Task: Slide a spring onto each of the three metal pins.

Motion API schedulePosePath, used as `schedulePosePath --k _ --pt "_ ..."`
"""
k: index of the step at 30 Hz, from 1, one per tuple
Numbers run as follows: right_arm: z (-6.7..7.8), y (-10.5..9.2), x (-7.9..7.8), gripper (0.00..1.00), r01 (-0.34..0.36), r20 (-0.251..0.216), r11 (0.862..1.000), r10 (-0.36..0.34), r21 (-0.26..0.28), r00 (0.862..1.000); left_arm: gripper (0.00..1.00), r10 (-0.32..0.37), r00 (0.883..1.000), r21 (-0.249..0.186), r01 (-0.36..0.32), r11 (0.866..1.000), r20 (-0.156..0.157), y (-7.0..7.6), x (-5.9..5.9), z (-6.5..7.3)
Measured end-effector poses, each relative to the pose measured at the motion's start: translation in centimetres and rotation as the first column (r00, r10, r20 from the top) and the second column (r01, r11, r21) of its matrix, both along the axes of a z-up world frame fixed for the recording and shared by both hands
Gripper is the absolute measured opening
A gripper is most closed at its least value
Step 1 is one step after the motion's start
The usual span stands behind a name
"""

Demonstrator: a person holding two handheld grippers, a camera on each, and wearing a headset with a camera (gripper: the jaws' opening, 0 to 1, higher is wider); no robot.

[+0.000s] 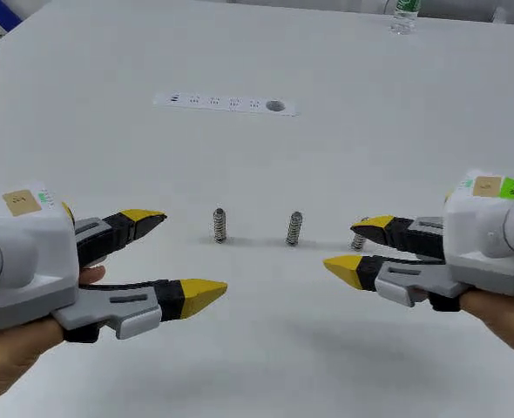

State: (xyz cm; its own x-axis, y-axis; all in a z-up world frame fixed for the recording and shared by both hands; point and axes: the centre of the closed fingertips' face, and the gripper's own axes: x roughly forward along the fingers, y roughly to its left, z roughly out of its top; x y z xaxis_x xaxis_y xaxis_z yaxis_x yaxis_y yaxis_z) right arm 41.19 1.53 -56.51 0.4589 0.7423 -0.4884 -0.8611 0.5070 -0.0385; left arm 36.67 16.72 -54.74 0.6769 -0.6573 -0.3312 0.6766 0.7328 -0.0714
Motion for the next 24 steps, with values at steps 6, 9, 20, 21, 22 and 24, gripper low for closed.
schedulePosePath --k 6,9,20,21,22,24 --pt "0.1 -2.2 -0.2 0.42 0.012 0.011 1.000 -0.012 0.002 1.000 0.73 -0.009 1.000 0.012 0.009 1.000 -0.002 -0.3 0.0 -0.3" --pt "-0.3 -3.5 0.1 0.44 0.022 0.006 1.000 -0.022 0.000 1.000 0.73 -0.013 1.000 0.013 0.013 1.000 -0.002 -0.4 0.0 -0.3" --pt "0.0 -6.0 -0.2 0.56 0.042 0.008 0.999 -0.042 0.035 0.999 0.75 -0.009 1.000 0.015 0.009 1.000 -0.020 -0.2 0.0 -1.2" --pt "0.0 -6.1 -0.2 0.56 0.043 0.009 0.998 -0.044 0.036 0.999 0.75 -0.008 1.000 0.016 0.008 1.000 -0.021 -0.2 0.0 -1.3" --pt "0.1 -6.1 -0.2 0.57 0.043 0.012 0.998 -0.043 0.040 0.999 0.75 -0.008 1.000 0.016 0.008 1.000 -0.022 -0.2 0.0 -1.3" --pt "0.3 -6.3 -0.1 0.60 0.046 0.018 0.998 -0.047 0.047 0.999 0.75 -0.008 1.000 0.017 0.008 1.000 -0.025 -0.2 0.1 -1.5"
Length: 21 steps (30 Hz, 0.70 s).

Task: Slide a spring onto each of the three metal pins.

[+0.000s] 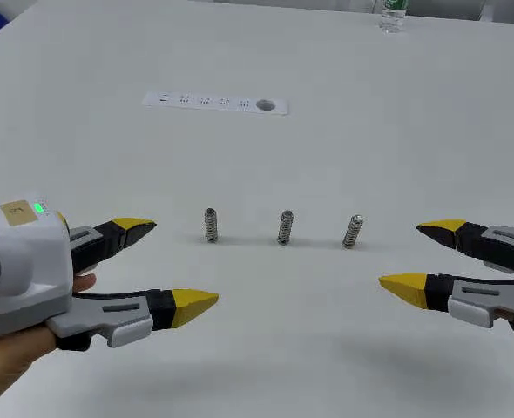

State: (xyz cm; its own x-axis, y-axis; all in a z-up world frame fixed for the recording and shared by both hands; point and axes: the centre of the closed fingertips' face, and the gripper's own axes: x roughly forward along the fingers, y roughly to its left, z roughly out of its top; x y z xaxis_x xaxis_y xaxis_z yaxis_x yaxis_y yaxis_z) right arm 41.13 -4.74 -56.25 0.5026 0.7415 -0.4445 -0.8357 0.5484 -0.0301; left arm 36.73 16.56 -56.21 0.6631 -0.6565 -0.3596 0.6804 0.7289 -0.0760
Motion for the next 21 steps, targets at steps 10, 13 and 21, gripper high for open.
schedulePosePath --k 10,13,21 --pt "-0.1 -0.6 0.1 0.68 0.001 -0.011 1.000 -0.001 0.020 1.000 0.75 0.006 1.000 0.005 -0.006 1.000 -0.015 0.1 -0.1 -0.5" --pt "-0.1 -0.7 0.0 0.68 0.006 -0.013 1.000 -0.005 0.026 1.000 0.75 0.013 1.000 0.003 -0.012 1.000 -0.020 0.2 -0.1 -0.7" --pt "-0.1 -0.6 0.2 0.68 0.010 -0.018 0.999 -0.010 0.031 1.000 0.75 0.015 0.999 0.006 -0.014 1.000 -0.031 0.3 -0.1 -1.1"
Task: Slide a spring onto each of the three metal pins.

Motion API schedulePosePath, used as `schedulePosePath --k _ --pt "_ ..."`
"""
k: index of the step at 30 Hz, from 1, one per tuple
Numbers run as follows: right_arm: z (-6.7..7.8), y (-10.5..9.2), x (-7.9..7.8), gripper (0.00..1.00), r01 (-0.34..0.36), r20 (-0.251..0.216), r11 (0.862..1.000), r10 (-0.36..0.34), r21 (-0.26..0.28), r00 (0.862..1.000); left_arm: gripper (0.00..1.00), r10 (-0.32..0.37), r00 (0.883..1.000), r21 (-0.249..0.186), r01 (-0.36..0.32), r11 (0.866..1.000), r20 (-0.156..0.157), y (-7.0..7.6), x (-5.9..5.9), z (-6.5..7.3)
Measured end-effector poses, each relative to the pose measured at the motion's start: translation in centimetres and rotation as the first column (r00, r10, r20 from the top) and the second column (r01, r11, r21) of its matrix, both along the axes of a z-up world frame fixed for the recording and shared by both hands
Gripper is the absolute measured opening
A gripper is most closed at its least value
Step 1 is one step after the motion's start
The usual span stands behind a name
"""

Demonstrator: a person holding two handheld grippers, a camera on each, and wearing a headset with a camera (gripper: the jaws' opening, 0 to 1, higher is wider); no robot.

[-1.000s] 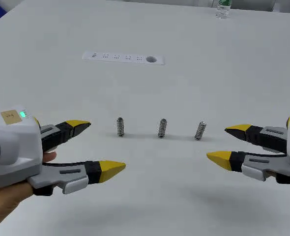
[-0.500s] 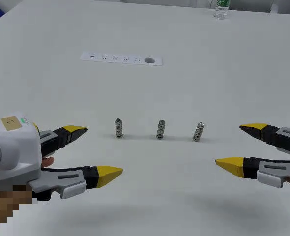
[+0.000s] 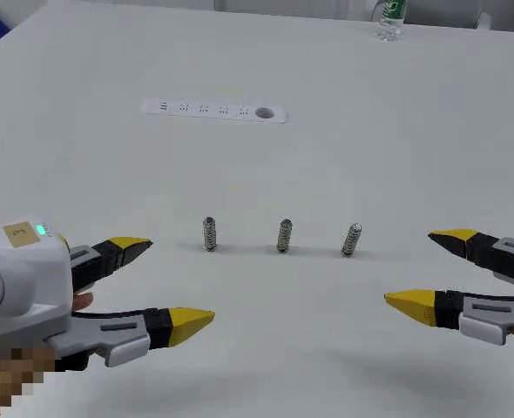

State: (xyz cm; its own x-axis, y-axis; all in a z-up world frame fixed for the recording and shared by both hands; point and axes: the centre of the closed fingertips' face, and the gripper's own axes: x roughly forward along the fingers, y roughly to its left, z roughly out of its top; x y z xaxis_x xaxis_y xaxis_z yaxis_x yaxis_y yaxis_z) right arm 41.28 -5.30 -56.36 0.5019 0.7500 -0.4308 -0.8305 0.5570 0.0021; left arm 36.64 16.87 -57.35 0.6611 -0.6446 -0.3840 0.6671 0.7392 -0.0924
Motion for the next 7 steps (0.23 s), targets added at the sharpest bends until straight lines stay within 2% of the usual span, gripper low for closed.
schedulePosePath --k 7 --pt "-0.39 0.07 -0.09 0.68 0.006 -0.011 1.000 -0.006 0.002 1.000 0.75 0.004 1.000 0.000 -0.004 1.000 -0.009 0.15 0.01 -0.34"
